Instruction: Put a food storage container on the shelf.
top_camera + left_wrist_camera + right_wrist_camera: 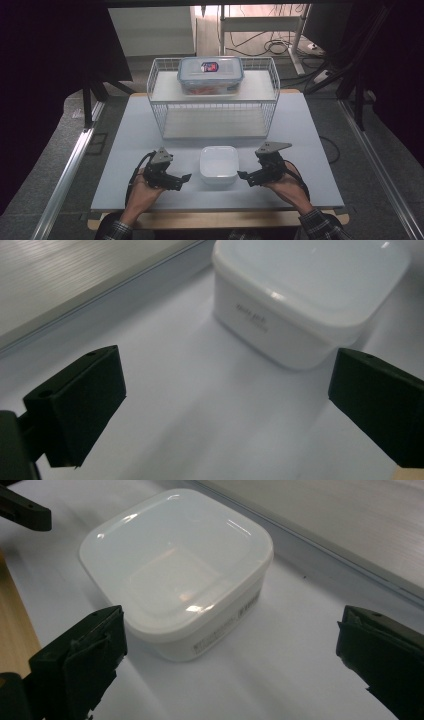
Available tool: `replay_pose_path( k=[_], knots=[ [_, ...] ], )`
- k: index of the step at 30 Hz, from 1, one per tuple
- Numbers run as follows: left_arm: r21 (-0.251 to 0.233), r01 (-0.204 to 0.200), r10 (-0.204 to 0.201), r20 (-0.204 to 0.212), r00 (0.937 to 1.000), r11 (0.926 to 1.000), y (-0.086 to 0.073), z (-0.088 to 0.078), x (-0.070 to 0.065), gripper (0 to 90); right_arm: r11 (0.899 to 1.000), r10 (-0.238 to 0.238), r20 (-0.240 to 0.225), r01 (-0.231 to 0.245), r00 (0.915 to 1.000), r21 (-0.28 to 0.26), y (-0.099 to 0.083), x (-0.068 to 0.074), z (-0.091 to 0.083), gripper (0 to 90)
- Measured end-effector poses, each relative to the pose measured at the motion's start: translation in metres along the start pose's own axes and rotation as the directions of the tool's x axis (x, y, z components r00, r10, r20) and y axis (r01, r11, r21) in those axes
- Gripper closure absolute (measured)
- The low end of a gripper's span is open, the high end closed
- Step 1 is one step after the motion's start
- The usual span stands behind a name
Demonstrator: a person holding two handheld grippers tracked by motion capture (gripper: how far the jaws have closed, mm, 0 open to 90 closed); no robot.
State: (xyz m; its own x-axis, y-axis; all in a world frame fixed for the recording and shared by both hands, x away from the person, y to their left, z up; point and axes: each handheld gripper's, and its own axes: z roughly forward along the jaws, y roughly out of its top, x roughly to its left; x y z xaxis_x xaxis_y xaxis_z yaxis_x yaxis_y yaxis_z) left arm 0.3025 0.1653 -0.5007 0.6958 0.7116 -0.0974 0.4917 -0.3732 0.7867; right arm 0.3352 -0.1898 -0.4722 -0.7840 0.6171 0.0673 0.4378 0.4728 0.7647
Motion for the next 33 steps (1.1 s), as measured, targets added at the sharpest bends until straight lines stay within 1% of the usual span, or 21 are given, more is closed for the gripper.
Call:
replay_pose_path(
  k=[2,4,7,8,9,12,13,15,16,19,21,22,23,24,25,26,27,28,30,31,33],
  knots=[
    [-0.012,0.032,-0.032,0.032,0.999,0.9994,0.007,0.004,0.003,1.7,1.0,0.014,-0.029,-0.015,0.9995,-0.004,0.003,-0.002,0.002,0.0],
    [-0.008,0.032,-0.032,0.045,0.9985,0.9994,0.014,0.008,0.004,3.2,1.0,0.005,-0.035,-0.005,0.9994,0.017,0.006,-0.004,0.006,0.0],
    [-0.005,0.012,-0.012,0.042,0.999,0.9999,0.023,0.014,0.004,5.7,0.999,0.002,-0.03,-0.001,0.9996,0.04,0.009,-0.005,0.011,2.2],
    [-0.005,0.007,-0.007,0.059,0.9982,1.0,0.031,0.021,0.002,7.1,0.999,0.007,-0.03,-0.006,0.9995,0.044,0.013,-0.006,0.015,6.1],
    [-0.005,0.007,-0.007,0.059,0.9982,1.0,0.031,0.021,0.002,7.8,0.999,0.007,-0.03,-0.006,0.9995,0.044,0.013,-0.006,0.015,6.1],
    [0.012,-0.009,0.008,0.082,0.9966,0.9999,0.042,0.04,0.0,7.9,0.999,0.01,-0.029,-0.009,0.9995,0.05,0.021,-0.009,0.024,11.7],
    [0.012,-0.009,0.008,0.082,0.9966,0.9999,0.042,0.04,0.0,7.6,0.999,0.01,-0.029,-0.009,0.9995,0.05,0.021,-0.009,0.024,11.7],
    [0.02,0.009,-0.011,0.108,0.9941,0.9998,0.044,0.049,0.0,4.8,0.998,0.023,-0.041,-0.021,0.9989,0.059,0.023,-0.01,0.03,12.3],
    [0.03,0.034,-0.038,0.143,0.989,0.999,0.043,0.055,0.002,3.2,0.998,0.025,-0.049,-0.021,0.9985,0.065,0.024,-0.01,0.035,12.4],
    [0.04,0.05,-0.055,0.156,0.9861,0.998,0.04,0.06,0.002,3.0,0.997,0.032,-0.065,-0.027,0.9974,0.074,0.022,-0.011,0.041,11.9],
    [0.042,0.084,-0.091,0.206,0.9742,0.9956,0.037,0.062,0.004,4.6,0.995,0.069,-0.088,-0.062,0.9937,0.08,0.02,-0.014,0.044,12.6],
    [0.043,0.097,-0.105,0.244,0.964,0.9944,0.036,0.062,0.004,8.3,0.991,0.104,-0.109,-0.094,0.9886,0.096,0.019,-0.015,0.043,14.9],
    [0.055,0.11,-0.121,0.283,0.9515,0.9924,0.034,0.063,0.003,9.8,0.99,0.111,-0.116,-0.1,0.9871,0.098,0.019,-0.015,0.043,16.1],
    [0.055,0.11,-0.121,0.283,0.9515,0.9924,0.034,0.063,0.003,12.2,0.988,0.126,-0.136,-0.112,0.9826,0.105,0.018,-0.014,0.042,18.1],
    [0.066,0.124,-0.138,0.293,0.9461,0.99,0.033,0.063,0.001,12.2,0.988,0.126,-0.136,-0.112,0.9826,0.105,0.018,-0.014,0.042,18.1],
    [0.078,0.128,-0.146,0.3,0.9428,0.9887,0.032,0.061,-0.002,13.5,0.983,0.153,-0.175,-0.132,0.9726,0.125,0.016,-0.01,0.042,20.3],
    [0.078,0.128,-0.146,0.3,0.9428,0.9887,0.032,0.061,-0.002,15.1,0.983,0.152,-0.17,-0.131,0.9736,0.128,0.016,-0.008,0.041,20.7],
    [0.08,0.12,-0.139,0.289,0.9473,0.9895,0.031,0.055,-0.005,17.9,0.984,0.147,-0.16,-0.127,0.9761,0.127,0.015,-0.006,0.038,22.5],
    [0.078,0.122,-0.14,0.283,0.949,0.9894,0.03,0.051,-0.007,20.4,0.985,0.142,-0.154,-0.124,0.9778,0.124,0.015,-0.004,0.037,24.6],
    [0.062,0.13,-0.142,0.266,0.9534,0.9896,0.027,0.044,-0.008,30.5,0.985,0.142,-0.14,-0.125,0.9799,0.121,0.013,-0.001,0.03,32.7],
    [0.039,0.142,-0.147,0.235,0.9609,0.9891,0.026,0.036,-0.01,42.7,0.982,0.164,-0.133,-0.149,0.9776,0.116,0.012,0.0,0.025,41.0]
  ],
)
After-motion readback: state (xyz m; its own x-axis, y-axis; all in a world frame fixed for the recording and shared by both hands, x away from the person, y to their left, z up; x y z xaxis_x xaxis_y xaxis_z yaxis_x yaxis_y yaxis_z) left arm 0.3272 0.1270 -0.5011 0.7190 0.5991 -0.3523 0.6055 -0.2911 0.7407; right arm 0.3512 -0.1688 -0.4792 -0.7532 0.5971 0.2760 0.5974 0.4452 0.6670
